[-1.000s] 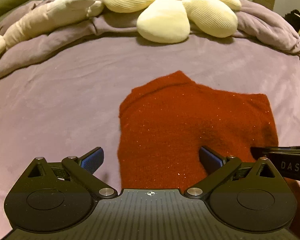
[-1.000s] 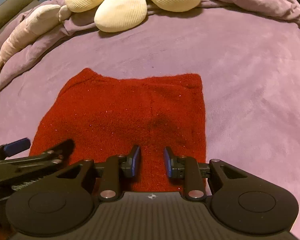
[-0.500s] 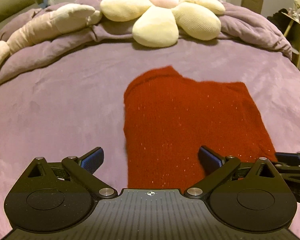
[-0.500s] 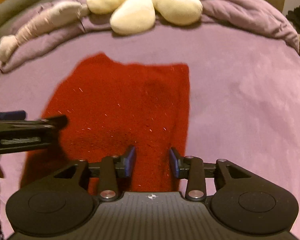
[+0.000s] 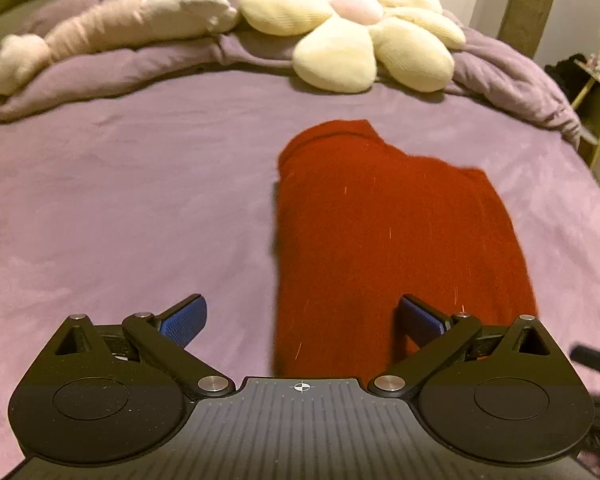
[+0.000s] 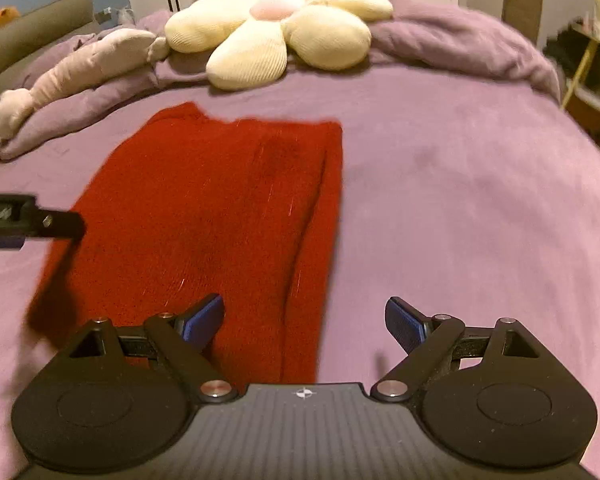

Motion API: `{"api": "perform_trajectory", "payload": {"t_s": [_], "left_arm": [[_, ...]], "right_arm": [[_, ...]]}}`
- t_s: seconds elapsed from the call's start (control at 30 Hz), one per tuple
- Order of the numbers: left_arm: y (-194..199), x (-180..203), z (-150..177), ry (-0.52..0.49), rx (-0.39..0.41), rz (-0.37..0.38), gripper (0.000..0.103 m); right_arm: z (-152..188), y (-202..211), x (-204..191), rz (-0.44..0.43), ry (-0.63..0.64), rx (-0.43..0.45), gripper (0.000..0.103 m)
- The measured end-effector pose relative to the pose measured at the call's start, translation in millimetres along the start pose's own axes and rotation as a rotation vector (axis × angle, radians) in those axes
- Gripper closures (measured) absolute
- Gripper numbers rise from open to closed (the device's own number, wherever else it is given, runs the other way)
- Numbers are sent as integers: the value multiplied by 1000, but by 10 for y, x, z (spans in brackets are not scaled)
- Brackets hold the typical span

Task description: Fold small clothes

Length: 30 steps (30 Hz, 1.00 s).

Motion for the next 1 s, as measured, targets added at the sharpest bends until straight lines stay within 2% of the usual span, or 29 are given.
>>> {"api": "perform_trajectory", "payload": {"t_s": [0.1, 0.17, 0.2, 0.3, 0.37, 0.43, 0.53, 0.67, 0.83, 1.0], "left_arm": [[239, 10, 230, 20, 17, -25, 0], [366, 27, 415, 48, 1, -45, 0], [405, 30, 487, 53, -12, -54, 0], [511, 10, 675, 53, -37, -65, 0], [580, -42, 761, 71, -42, -73, 0], [654, -85, 791, 69, -38, -96, 0], [758, -62, 740, 24, -14, -126, 0], [854, 69, 639, -29, 24, -106, 0], [784, 187, 610, -99, -28, -123, 0], [715, 158, 646, -84, -69, -120, 0]], "right_arm": [[423, 208, -7, -22, 5, -94, 14], [679, 336, 1, -34, 1, -135, 8], [767, 394, 5, -31, -1, -149, 4], [963, 531, -27, -45, 34, -181, 4], [1018, 543, -35, -23, 60, -201, 4], [1009, 584, -71, -13, 69, -210, 4], [891, 730, -173, -36, 51, -153, 4], [737, 807, -317, -14, 93, -139, 4], [569, 783, -384, 25, 76, -156, 4], [484, 759, -419, 52, 52, -162, 4]]}}
Point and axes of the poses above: each gripper's, at about its wrist camera, not at the fingertips, and y roughly against the way its jaws point, x to its right, z to its underside, the point moved 10 cm from there along -y, roughly the way its jaws point, and after that the axes turned 14 degrees about z, right-handed, at the moved point
